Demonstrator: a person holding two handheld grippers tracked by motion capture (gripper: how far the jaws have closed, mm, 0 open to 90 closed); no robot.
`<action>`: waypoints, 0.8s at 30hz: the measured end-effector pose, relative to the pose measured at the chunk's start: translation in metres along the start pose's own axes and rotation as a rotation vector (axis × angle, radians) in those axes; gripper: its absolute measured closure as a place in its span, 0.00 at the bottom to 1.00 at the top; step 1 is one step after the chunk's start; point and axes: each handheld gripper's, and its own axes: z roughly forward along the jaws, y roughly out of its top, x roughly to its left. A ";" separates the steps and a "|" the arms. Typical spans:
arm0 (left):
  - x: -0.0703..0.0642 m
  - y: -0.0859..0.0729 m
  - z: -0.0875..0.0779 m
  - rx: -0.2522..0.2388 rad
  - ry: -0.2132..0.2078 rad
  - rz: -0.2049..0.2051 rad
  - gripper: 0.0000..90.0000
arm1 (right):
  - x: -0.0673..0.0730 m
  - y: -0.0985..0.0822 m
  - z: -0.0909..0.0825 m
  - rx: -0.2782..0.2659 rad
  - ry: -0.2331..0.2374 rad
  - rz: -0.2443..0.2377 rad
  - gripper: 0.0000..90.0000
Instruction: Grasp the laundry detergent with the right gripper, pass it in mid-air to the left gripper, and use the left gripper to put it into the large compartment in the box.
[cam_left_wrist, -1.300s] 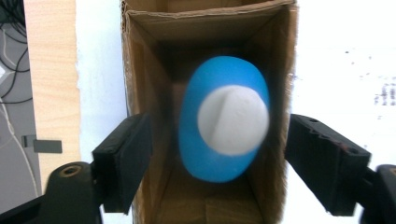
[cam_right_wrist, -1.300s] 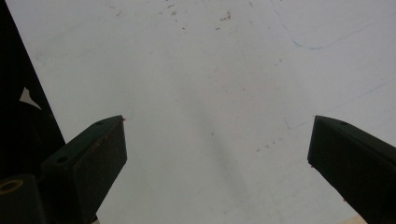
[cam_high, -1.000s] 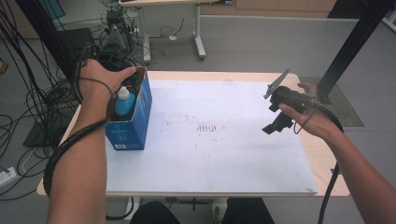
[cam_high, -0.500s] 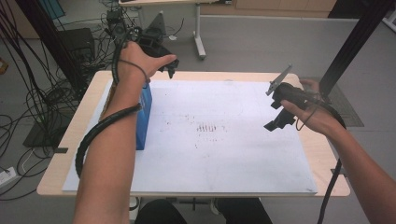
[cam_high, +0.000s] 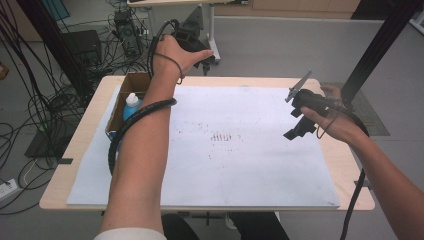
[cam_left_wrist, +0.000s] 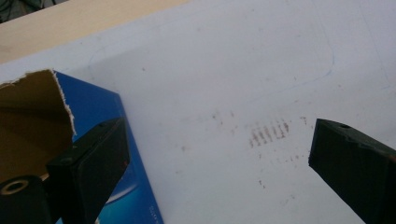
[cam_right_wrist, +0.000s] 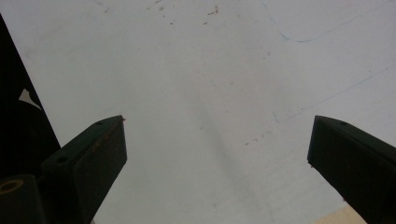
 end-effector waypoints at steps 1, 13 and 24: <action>0.000 0.000 0.001 0.003 0.003 -0.001 0.07 | 0.000 0.000 0.000 -0.002 0.000 0.000 0.05; -0.006 -0.004 0.011 0.004 -0.008 0.000 0.07 | 0.002 -0.001 0.006 -0.004 0.003 -0.004 0.05; -0.011 -0.013 0.007 -0.025 -0.028 -0.014 0.07 | 0.010 -0.004 0.008 -0.025 0.001 0.000 0.05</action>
